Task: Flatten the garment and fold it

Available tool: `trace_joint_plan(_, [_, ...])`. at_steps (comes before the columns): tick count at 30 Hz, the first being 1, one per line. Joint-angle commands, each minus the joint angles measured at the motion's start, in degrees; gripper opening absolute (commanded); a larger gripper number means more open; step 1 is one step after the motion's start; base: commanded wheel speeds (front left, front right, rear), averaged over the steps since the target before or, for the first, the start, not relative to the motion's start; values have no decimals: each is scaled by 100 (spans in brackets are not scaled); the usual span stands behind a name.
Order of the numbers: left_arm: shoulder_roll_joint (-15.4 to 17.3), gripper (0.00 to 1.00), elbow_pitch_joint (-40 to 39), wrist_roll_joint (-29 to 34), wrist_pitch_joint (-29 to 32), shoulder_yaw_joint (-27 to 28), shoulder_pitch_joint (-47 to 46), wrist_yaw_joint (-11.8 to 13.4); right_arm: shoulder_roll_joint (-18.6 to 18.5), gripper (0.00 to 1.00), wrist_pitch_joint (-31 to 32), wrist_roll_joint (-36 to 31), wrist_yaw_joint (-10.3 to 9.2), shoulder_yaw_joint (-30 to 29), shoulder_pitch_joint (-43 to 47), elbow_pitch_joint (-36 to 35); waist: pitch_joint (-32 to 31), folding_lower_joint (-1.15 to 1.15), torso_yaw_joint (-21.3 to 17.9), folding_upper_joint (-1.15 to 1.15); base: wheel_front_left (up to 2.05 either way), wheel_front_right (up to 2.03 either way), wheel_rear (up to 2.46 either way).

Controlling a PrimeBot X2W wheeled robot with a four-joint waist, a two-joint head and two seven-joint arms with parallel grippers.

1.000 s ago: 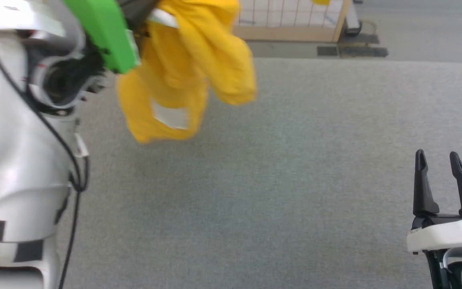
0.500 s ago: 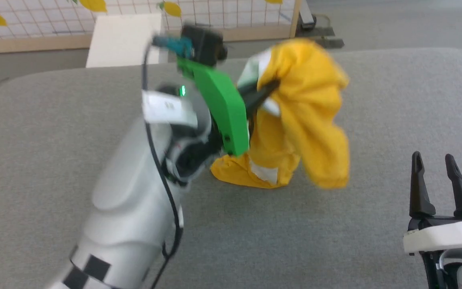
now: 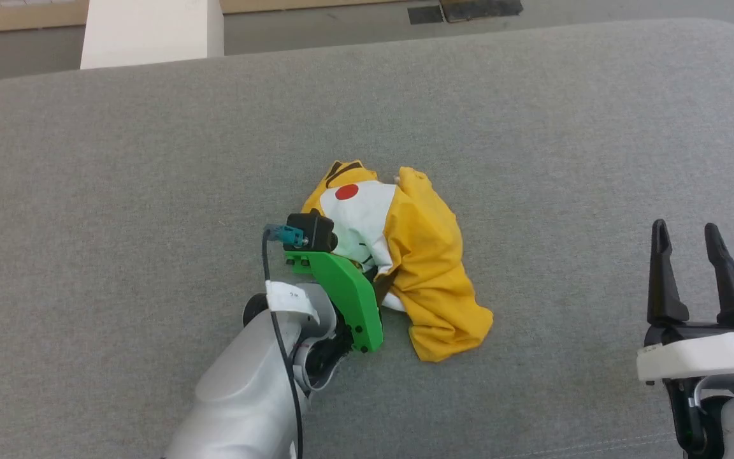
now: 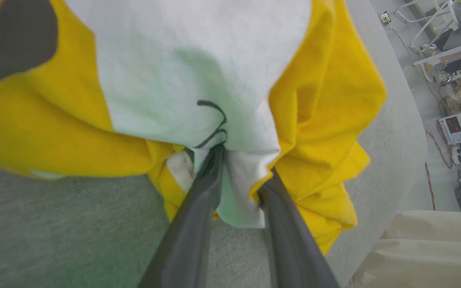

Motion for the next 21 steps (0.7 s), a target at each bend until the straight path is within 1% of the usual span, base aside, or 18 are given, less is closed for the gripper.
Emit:
trace_joint_plan(1, [0,100,55,-79,-116,-28,-78,28,1,100,-41,14,-9,-15,-96,7,14,0,40,0,0,0,0])
trace_joint_plan(4, [-1,100,72,-100,-428,-195,-257,-35,1,100,-28,-24,-9,-76,-91,6,-37,0,148,0,0,0,0])
trace_joint_plan(7, [-1,100,-27,81,-767,-333,-377,-102,1,100,-4,-47,-9,-117,-59,-17,-139,0,261,0,0,0,0])
trace_joint_plan(10, [111,100,-278,327,-1079,-411,-388,-67,1,100,33,-67,-9,-168,-2,-65,-255,0,380,0,0,0,0])
trace_joint_plan(14, [412,100,-906,519,-1390,-365,-118,166,1,100,93,-82,-9,-213,90,-134,-401,0,516,0,0,0,0])
trace_joint_plan(16, [635,100,-1322,624,-1576,-286,115,364,1,100,118,-79,-9,-213,144,-167,-454,0,575,0,0,0,0])
trace_joint_plan(18, [900,100,-1751,771,-1823,-173,407,628,1,100,142,-75,-9,-196,196,-200,-481,0,617,0,0,0,0])
trace_joint_plan(21, [1192,100,-2357,787,-2331,133,1017,946,1,100,166,-69,-9,-206,286,-249,-508,0,688,0,0,0,0])
